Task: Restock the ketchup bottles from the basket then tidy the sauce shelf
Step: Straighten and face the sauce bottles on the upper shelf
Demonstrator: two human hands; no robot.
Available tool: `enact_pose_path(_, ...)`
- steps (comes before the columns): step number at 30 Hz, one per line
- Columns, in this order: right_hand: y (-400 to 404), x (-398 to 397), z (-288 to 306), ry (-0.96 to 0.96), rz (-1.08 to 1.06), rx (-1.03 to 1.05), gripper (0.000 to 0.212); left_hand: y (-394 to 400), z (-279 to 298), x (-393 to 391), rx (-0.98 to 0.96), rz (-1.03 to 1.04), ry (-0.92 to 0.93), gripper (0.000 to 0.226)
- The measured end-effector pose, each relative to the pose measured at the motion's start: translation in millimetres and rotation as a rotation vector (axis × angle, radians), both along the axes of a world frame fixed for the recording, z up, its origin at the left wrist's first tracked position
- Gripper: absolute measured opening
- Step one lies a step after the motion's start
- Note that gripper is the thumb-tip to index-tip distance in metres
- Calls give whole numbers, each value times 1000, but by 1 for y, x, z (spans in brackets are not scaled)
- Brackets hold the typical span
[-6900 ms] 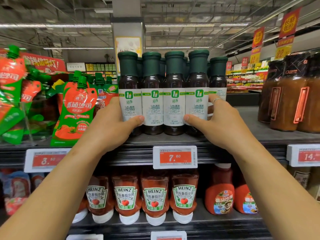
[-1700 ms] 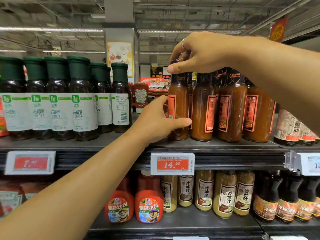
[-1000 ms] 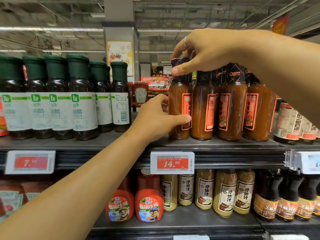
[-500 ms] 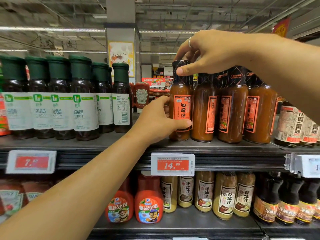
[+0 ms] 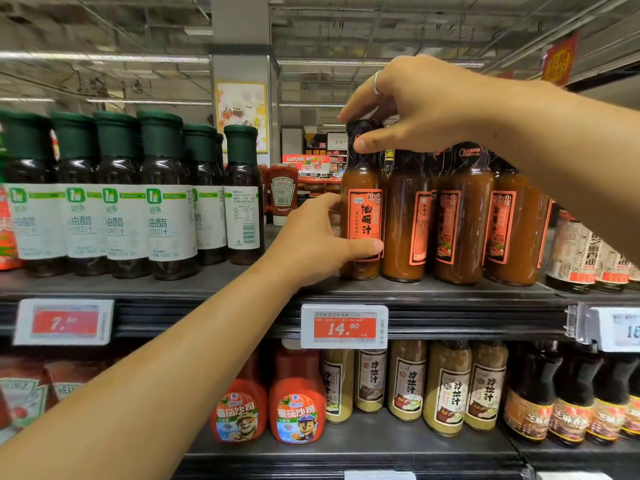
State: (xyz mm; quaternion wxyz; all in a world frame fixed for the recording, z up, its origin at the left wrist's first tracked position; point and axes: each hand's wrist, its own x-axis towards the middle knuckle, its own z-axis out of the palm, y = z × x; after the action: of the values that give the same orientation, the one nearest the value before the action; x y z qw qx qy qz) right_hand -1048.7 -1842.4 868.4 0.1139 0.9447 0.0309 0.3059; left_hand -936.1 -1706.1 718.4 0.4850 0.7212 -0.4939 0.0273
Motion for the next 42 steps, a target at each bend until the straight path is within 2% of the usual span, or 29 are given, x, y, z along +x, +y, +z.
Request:
enact_pose_path(6, -1, -3, -12, -35, 14, 37, 43, 0, -1, 0, 1, -5, 8, 74)
enact_pose_path(10, -1, -3, -20, -88, -9, -26, 43, 0, -1, 0, 3, -1, -14, 73)
enact_pose_path(16, -5, -22, -19, -67, -34, 20, 54, -2, -1, 2, 7, -7, -46, 72)
enact_pose_path(20, -16, -55, -10, -119, -54, 75, 47, -1, -3, 0, 25, -20, -64, 71)
enact_pose_path(23, -25, -72, -13, -111, -91, 94, 40, 0, 2, -6, -87, 15, -82, 71)
enact_pose_path(25, -29, -80, -15, -115, -110, 101, 38, 4, 14, -11, -228, 139, -196, 69)
enact_pose_path(27, -30, -88, -19, -145, -121, 102, 38, 9, 35, -21, -371, 222, -460, 54)
enact_pose_path(29, -25, -96, -28, -190, -121, 107, 39, 13, 62, -31, -425, 244, -709, 37)
enact_pose_path(31, -18, -101, -43, -253, -113, 133, 39, 11, 89, -40, -356, 215, -802, 31)
enact_pose_path(36, -5, -103, -82, -429, -111, 194, 32, -14, 134, -47, -26, 131, -850, 38)
enact_pose_path(42, 15, -85, -120, -464, -185, 376, 28, -28, 157, -45, 474, -39, -940, 53)
